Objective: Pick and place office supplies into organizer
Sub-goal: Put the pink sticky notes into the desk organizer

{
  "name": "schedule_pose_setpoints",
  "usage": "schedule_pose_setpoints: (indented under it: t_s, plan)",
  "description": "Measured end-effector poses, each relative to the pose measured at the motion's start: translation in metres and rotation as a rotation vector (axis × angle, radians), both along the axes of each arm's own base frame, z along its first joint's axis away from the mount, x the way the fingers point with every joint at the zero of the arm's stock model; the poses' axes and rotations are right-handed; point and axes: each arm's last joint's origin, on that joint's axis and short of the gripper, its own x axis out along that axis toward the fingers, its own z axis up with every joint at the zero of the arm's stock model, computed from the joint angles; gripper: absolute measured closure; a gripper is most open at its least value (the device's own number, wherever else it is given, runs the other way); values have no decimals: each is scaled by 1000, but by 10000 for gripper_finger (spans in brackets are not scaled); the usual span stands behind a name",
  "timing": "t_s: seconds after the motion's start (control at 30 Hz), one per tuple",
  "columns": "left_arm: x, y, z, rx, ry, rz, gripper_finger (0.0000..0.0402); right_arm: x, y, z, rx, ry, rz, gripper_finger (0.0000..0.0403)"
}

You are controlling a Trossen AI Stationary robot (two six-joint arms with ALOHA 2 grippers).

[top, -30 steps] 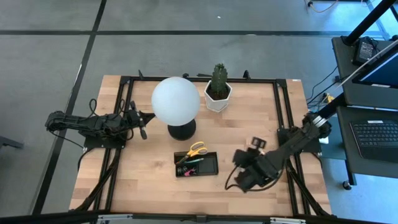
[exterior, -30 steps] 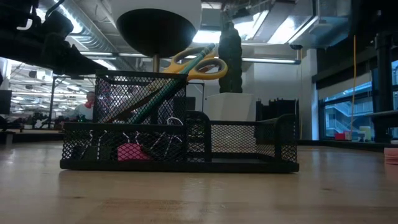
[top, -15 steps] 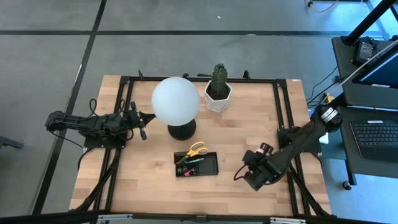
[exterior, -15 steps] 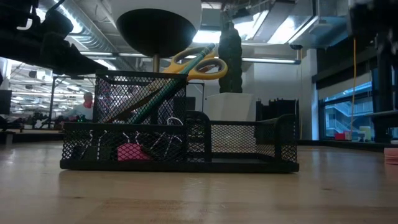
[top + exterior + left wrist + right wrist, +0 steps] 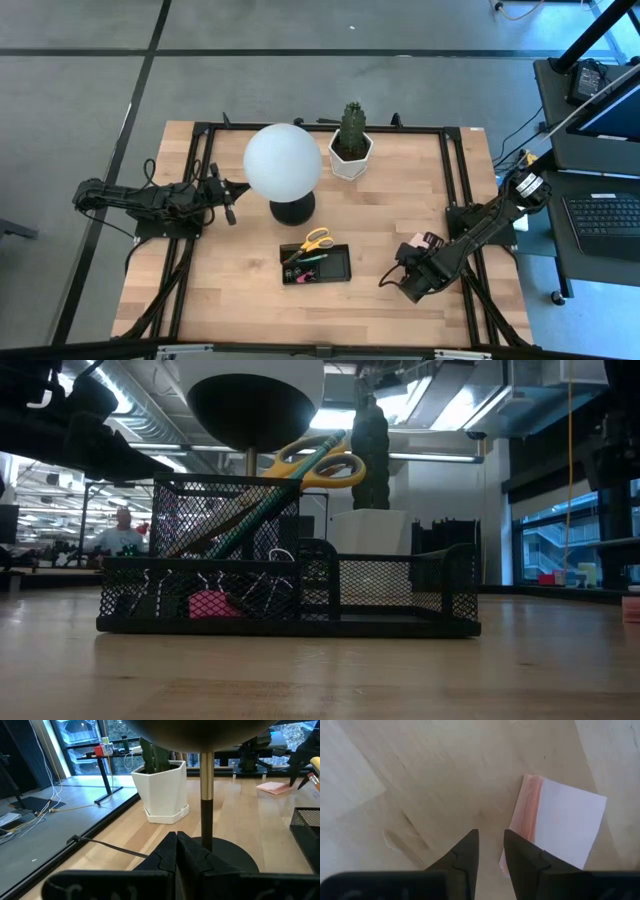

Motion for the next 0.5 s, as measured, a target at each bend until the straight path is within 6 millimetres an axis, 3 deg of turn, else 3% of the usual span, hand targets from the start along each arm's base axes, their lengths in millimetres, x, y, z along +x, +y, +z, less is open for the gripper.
schedule_pose_setpoints:
  t_s: [0.5]
  plan:
    - [0,0,0,0,0,1,398,1,0,16,-54,59,-4,308]
